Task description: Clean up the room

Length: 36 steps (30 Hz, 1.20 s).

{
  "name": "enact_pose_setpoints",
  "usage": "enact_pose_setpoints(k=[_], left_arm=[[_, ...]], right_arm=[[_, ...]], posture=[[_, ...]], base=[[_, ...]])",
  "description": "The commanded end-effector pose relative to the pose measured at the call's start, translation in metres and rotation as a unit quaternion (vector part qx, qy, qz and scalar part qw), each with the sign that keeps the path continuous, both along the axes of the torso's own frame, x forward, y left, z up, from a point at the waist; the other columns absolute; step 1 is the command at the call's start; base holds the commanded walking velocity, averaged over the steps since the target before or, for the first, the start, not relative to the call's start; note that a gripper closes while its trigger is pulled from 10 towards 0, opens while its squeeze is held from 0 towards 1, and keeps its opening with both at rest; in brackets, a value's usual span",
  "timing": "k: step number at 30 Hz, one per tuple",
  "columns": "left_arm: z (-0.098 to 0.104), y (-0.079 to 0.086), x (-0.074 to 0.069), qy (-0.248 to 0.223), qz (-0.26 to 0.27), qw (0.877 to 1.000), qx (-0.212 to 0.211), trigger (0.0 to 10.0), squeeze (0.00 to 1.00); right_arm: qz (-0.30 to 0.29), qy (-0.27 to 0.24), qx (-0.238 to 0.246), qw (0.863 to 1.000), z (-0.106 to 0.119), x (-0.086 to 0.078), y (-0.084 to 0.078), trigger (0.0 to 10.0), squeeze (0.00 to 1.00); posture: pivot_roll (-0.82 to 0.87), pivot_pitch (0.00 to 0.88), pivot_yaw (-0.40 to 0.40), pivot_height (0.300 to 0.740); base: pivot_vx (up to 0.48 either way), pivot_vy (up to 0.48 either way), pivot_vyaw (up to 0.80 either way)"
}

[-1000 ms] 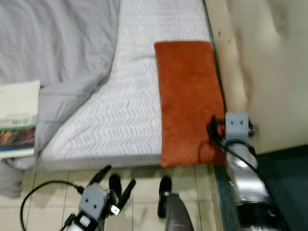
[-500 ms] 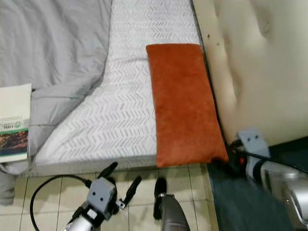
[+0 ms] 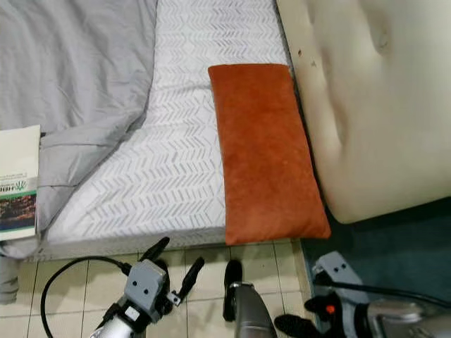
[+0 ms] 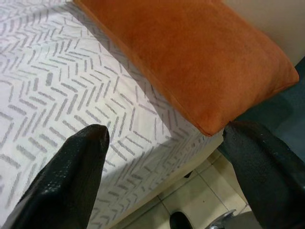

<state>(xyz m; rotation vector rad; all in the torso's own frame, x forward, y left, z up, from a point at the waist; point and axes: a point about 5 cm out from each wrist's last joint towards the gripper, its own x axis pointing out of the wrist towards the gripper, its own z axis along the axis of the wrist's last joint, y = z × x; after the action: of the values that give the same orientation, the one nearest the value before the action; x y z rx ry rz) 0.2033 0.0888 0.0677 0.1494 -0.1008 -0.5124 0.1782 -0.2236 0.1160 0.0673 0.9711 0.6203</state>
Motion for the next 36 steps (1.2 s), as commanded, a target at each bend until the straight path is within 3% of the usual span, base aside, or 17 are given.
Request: enact_pose_setpoints(k=[1,6,11,16,20,21,25,27,34,36], left_arm=[[-0.010,-0.003,-0.008,0.027,-0.005,1.000,0.004,10.0,0.00],[-0.009,-0.005,-0.007,0.026,-0.007,1.000,0.003,10.0,0.00],[-0.008,-0.004,-0.008,0.026,-0.005,1.000,0.005,10.0,0.00],[-0.009,0.000,-0.010,0.027,-0.003,1.000,0.009,10.0,0.00],[-0.008,0.002,-0.009,0.026,-0.003,1.000,0.012,10.0,0.00],[-0.008,0.002,-0.009,0.026,-0.003,1.000,0.012,10.0,0.00],[-0.007,-0.002,-0.009,0.024,-0.008,1.000,0.008,10.0,0.00],[-0.006,-0.005,-0.010,0.023,-0.012,1.000,0.006,10.0,0.00],[-0.004,-0.007,-0.012,0.021,-0.014,1.000,0.005,10.0,0.00],[-0.004,-0.005,-0.015,0.022,-0.012,1.000,0.008,10.0,0.00]], right_arm=[[-0.012,0.048,-0.003,0.999,-0.024,-0.009,0.000,10.0,0.00],[-0.040,0.074,-0.001,0.996,-0.059,-0.003,0.009,10.0,0.00],[-0.049,0.109,-0.026,0.993,-0.090,-0.008,0.008,10.0,0.00],[-0.062,0.095,-0.035,0.993,-0.105,0.004,0.013,10.0,0.00],[-0.088,0.033,-0.038,0.995,-0.110,0.037,0.024,10.0,0.00],[-0.088,0.033,-0.038,0.995,-0.110,0.037,0.024,10.0,0.00],[-0.118,-0.045,-0.027,0.992,-0.110,0.079,0.040,10.0,0.00],[-0.136,-0.065,-0.033,0.988,-0.112,0.092,0.045,10.0,0.00],[-0.124,-0.109,-0.082,0.983,-0.120,0.105,0.054,10.0,0.00],[-0.102,-0.150,-0.135,0.974,-0.116,0.114,0.052,10.0,0.00]], posture=[[-0.05,0.550,-0.118,0.740],[-0.02,0.560,-0.099,0.740],[0.00,0.568,-0.093,0.740],[0.00,0.575,-0.082,0.740],[0.02,0.585,-0.064,0.740],[0.02,0.585,-0.064,0.740],[0.03,0.590,-0.056,0.740],[0.05,0.602,-0.044,0.740],[0.07,0.613,-0.037,0.740],[0.09,0.616,-0.037,0.740]], base=[[0.000,0.000,0.00],[0.000,0.000,0.00],[0.000,0.000,0.00],[0.000,0.000,0.00],[0.000,0.000,0.00],[0.000,0.000,0.00],[0.000,0.000,0.00],[0.000,0.000,0.00],[0.000,0.000,0.00],[0.000,0.000,0.00]])
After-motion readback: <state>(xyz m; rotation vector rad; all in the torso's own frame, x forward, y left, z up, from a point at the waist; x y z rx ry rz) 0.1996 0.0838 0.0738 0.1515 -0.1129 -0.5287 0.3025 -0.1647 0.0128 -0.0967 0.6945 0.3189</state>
